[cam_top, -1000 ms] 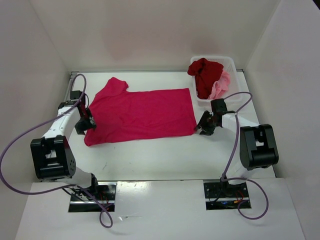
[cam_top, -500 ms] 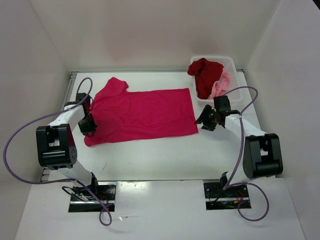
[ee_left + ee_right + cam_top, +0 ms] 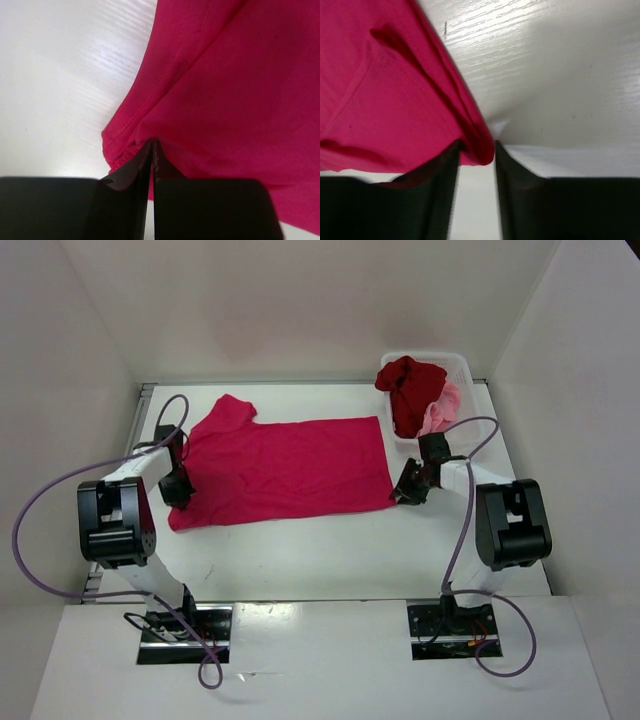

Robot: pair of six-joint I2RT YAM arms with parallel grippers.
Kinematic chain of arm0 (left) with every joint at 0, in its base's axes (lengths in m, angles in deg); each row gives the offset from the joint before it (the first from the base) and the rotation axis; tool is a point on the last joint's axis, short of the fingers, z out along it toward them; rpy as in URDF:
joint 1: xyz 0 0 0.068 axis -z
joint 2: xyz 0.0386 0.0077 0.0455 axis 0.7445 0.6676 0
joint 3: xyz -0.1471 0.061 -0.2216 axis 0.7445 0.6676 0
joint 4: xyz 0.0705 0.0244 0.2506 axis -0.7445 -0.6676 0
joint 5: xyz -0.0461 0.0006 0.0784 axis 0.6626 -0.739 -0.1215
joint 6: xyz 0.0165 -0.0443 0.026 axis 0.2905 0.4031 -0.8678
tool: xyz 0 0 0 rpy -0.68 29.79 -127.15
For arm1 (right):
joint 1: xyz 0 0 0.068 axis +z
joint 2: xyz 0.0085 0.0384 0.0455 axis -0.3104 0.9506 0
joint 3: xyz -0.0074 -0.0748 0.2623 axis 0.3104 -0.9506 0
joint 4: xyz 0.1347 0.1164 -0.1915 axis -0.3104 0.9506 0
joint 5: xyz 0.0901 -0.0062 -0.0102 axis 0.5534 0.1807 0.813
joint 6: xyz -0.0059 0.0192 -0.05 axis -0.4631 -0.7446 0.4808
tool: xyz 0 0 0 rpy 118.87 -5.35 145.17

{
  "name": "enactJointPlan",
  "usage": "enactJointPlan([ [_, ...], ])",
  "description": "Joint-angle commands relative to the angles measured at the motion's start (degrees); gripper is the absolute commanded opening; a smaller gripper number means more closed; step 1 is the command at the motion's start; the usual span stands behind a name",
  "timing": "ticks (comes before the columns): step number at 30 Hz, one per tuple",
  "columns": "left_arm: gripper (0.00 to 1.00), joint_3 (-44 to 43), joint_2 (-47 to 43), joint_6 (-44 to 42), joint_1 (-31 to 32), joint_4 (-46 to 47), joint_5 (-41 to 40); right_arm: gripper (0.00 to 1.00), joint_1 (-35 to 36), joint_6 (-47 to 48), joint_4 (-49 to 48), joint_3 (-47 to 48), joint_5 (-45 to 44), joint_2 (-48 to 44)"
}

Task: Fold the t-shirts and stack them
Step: Fold the flattened tshirt in 1/3 of the way

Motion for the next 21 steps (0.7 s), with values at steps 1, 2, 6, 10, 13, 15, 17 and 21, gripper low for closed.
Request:
enactJointPlan([
  [1,0.08,-1.61,2.63,-1.34,-0.06,2.67,-1.56,0.33,0.46,0.62,-0.73,2.73,0.02,3.94],
  [2,0.08,-2.22,3.16,-1.34,-0.06,2.68,-1.56,0.27,0.46,0.62,-1.43,2.74,0.03,3.96],
  [6,0.07,-3.54,5.79,-1.34,-0.06,3.47,-2.69,0.02,0.46,0.01,-1.44,2.22,-1.72,3.35],
  [10,0.07,-4.08,6.32,-1.87,-0.06,4.52,-4.02,0.0,0.46,-0.6,1.8,-1.03,-3.04,-1.04],
  [13,0.07,-5.31,6.94,-1.87,-0.06,4.53,-4.02,0.0,0.46,-1.66,3.48,-2.7,-3.04,-4.82],
  [15,0.07,-5.92,6.94,-1.87,-0.06,4.53,-4.55,0.0,0.46,-2.36,5.15,-2.71,-3.04,-7.45],
  [17,0.15,-5.92,6.94,-1.87,-0.06,4.53,-5.07,0.0,0.99,-2.98,6.9,-2.71,-1.82,-8.61],
  [21,0.49,-5.31,4.5,-1.87,-0.06,4.53,-5.07,0.0,0.99,-5.17,8.14,-3.94,-0.58,-10.55],
])
